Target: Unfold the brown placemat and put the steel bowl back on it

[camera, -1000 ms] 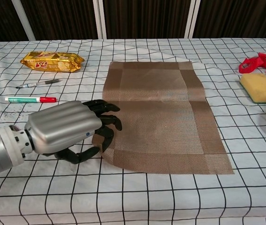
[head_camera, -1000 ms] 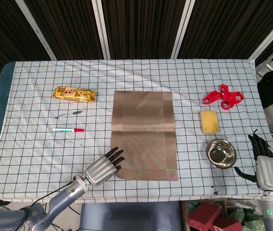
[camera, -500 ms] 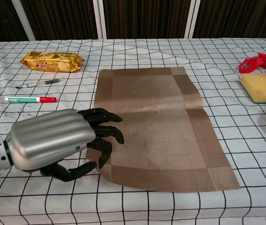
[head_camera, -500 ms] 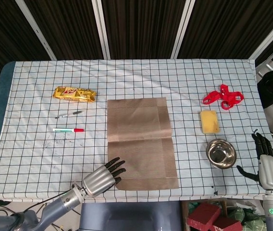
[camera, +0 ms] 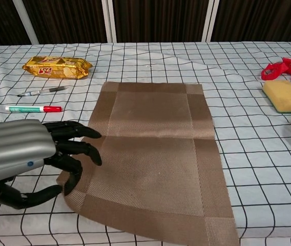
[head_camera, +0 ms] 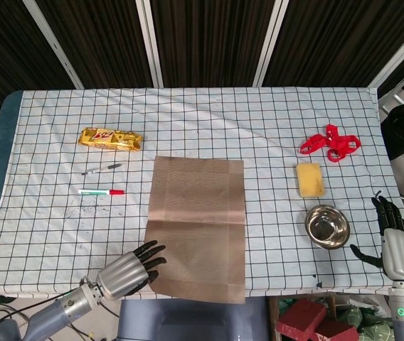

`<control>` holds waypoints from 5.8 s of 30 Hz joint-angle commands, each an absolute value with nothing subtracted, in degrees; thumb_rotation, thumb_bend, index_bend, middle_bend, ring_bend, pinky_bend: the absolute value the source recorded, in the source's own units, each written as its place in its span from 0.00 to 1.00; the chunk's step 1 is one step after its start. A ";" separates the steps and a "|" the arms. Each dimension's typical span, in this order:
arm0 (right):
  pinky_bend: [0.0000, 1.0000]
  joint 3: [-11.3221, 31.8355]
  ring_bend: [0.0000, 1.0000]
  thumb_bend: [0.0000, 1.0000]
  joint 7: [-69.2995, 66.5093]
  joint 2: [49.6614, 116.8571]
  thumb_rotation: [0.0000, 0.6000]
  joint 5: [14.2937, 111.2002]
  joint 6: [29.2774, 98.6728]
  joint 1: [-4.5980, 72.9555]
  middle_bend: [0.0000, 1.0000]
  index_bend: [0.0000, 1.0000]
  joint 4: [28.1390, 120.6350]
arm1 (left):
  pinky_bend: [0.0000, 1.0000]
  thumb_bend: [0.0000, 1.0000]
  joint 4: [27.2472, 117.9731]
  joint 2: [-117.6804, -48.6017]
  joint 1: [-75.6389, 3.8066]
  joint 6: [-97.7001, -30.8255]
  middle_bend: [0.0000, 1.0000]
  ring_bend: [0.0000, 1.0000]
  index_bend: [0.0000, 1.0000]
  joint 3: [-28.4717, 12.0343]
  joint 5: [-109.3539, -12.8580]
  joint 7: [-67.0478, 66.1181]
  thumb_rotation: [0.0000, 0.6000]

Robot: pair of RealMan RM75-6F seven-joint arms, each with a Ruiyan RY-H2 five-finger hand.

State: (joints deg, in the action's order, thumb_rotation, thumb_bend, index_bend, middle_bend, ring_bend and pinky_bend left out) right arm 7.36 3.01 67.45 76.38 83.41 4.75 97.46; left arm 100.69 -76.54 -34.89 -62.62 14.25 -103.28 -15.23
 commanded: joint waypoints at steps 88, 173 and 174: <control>0.18 6.52 0.00 0.03 7.10 65.66 1.00 79.66 81.70 6.52 0.00 0.03 97.97 | 0.00 0.02 97.18 -68.77 -15.36 -88.60 0.03 0.00 0.07 -1.42 -81.27 -21.54 1.00; 0.18 9.35 0.00 0.00 29.24 97.04 1.00 66.46 50.31 42.72 0.02 0.11 73.72 | 0.00 0.02 90.81 -68.47 -9.08 -88.39 0.00 0.00 0.00 -5.98 -84.56 -3.64 1.00; 0.18 9.25 0.00 0.00 29.26 97.17 1.00 66.35 50.31 42.74 0.02 0.11 73.54 | 0.00 0.02 90.86 -68.45 -9.08 -88.34 0.00 0.00 0.00 -6.01 -84.53 -3.60 1.00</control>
